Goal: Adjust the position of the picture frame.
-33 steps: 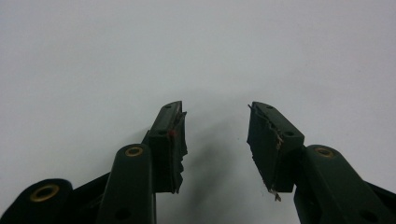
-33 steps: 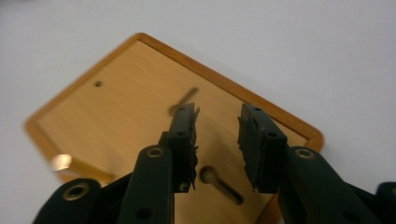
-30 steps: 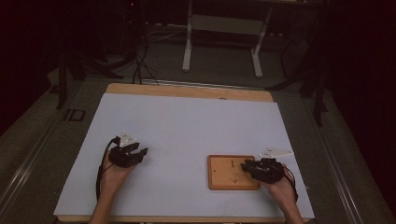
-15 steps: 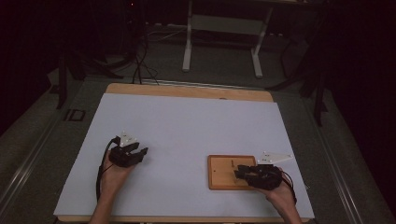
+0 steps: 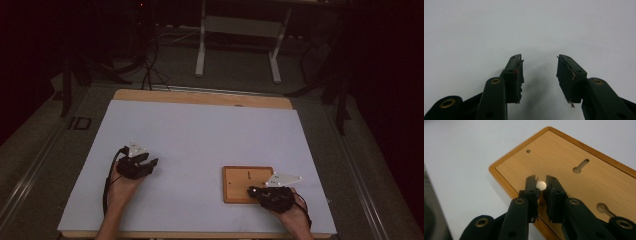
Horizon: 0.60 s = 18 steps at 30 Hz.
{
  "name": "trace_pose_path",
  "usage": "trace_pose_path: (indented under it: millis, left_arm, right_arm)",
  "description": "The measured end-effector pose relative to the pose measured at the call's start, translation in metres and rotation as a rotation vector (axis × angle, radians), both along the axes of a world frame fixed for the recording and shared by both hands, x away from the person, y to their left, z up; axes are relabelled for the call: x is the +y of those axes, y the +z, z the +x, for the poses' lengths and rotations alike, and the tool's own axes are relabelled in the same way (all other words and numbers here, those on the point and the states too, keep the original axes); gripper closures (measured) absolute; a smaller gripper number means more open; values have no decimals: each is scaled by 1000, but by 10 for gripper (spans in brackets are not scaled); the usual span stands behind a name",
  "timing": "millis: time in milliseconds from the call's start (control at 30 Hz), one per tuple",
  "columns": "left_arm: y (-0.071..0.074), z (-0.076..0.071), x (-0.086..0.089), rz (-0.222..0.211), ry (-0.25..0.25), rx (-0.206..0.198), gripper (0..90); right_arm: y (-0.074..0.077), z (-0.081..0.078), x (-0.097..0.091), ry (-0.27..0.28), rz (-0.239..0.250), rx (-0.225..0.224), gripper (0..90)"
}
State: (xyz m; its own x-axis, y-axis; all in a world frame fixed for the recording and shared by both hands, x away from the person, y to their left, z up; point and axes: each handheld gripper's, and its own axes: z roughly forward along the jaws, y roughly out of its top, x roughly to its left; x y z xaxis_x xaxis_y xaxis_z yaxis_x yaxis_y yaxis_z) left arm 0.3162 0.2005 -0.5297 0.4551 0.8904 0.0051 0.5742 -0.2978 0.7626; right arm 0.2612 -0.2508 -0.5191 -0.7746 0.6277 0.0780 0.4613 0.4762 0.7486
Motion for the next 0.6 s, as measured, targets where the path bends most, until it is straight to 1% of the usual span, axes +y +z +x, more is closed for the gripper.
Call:
trace_pose_path:
  millis: [33, 67, 100, 133, 200, 233, 267, 367, 500, 600]
  left_arm:
    - [0, 0, 0, -1, 0, 1, 554]
    - [0, 0, 0, 1, 0, 1, 554]
    - [0, 0, -1, 4, 0, 2, 554]
    - [0, 0, -1, 4, 0, 2, 554]
    - [0, 0, -1, 7, 0, 2, 554]
    - [0, 0, -1, 5, 1, 2, 554]
    - [0, 0, -1, 5, 1, 2, 553]
    - [0, 0, 0, 7, 2, 5, 554]
    - [-1, 1, 1, 7, 7, 9, 554]
    - [-1, 1, 0, 7, 8, 10, 554]
  right_arm:
    - [-3, -1, 1, -6, -9, -12, 811]
    - [-4, -2, 1, -17, 3, -7, 815]
    - [-4, -3, 3, -20, -11, -26, 831]
    - [-4, -3, 3, -20, -11, -26, 831]
    - [-3, -5, 5, -23, -35, -49, 839]
    - [-2, -6, 7, -24, -56, -61, 842]
    - [-2, -6, 7, -25, -65, -64, 842]
    - [1, -6, 8, -26, -63, -77, 843]
    - [10, -4, 6, -38, -51, -102, 843]
    - [14, 1, 5, -51, -35, -96, 844]
